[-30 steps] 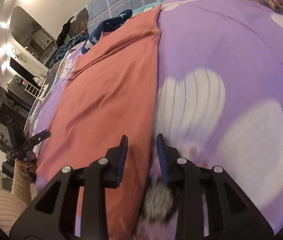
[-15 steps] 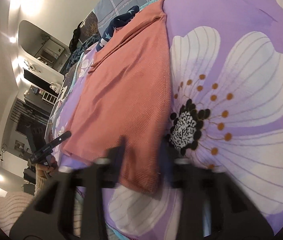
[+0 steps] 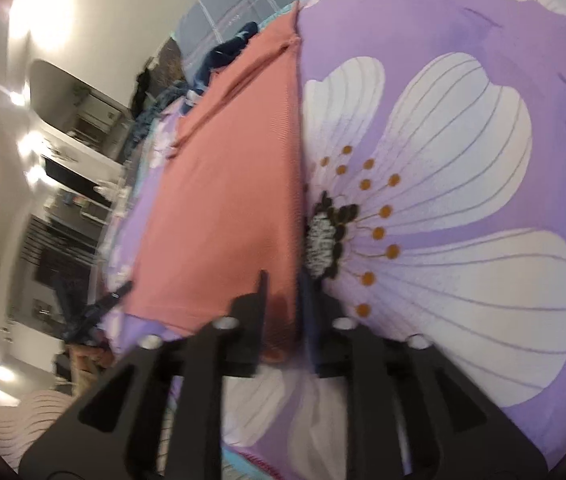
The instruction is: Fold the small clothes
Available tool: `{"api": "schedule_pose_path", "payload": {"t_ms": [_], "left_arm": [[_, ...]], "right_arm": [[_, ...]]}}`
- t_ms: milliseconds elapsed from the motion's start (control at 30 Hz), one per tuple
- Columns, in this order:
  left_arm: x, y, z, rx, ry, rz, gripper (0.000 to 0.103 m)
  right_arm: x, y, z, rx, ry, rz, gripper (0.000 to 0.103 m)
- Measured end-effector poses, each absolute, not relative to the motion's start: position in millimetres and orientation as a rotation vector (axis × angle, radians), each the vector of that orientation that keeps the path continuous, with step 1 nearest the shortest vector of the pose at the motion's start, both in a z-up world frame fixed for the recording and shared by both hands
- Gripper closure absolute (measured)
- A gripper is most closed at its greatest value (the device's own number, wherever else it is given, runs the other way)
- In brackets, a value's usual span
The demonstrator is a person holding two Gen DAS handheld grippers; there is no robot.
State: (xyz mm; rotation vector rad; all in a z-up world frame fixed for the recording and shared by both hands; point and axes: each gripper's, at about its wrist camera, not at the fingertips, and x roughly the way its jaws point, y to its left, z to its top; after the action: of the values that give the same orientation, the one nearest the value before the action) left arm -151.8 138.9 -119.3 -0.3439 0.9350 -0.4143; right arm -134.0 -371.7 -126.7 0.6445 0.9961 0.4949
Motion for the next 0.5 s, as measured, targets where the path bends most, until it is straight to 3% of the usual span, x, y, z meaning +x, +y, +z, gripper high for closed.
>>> {"api": "schedule_pose_path", "payload": {"t_ms": [133, 333, 367, 433, 500], "left_arm": [[-155, 133, -123, -0.325, 0.942, -0.447, 0.049], [-149, 117, -126, -0.331, 0.925, -0.496, 0.050], [-148, 116, -124, -0.319, 0.931, -0.489, 0.055], [-149, 118, -123, -0.325, 0.950, -0.480, 0.086], [-150, 126, -123, -0.368, 0.949, -0.476, 0.099]], "right_arm": [[-127, -360, -128, 0.580, 1.033, 0.547, 0.061], [-109, -343, -130, 0.568, 1.061, 0.587, 0.062], [-110, -344, -129, 0.563, 1.064, 0.578, 0.069], [-117, -349, -127, 0.570, 1.074, 0.543, 0.084], [-125, -359, -129, 0.621, 1.077, 0.539, 0.093]]}}
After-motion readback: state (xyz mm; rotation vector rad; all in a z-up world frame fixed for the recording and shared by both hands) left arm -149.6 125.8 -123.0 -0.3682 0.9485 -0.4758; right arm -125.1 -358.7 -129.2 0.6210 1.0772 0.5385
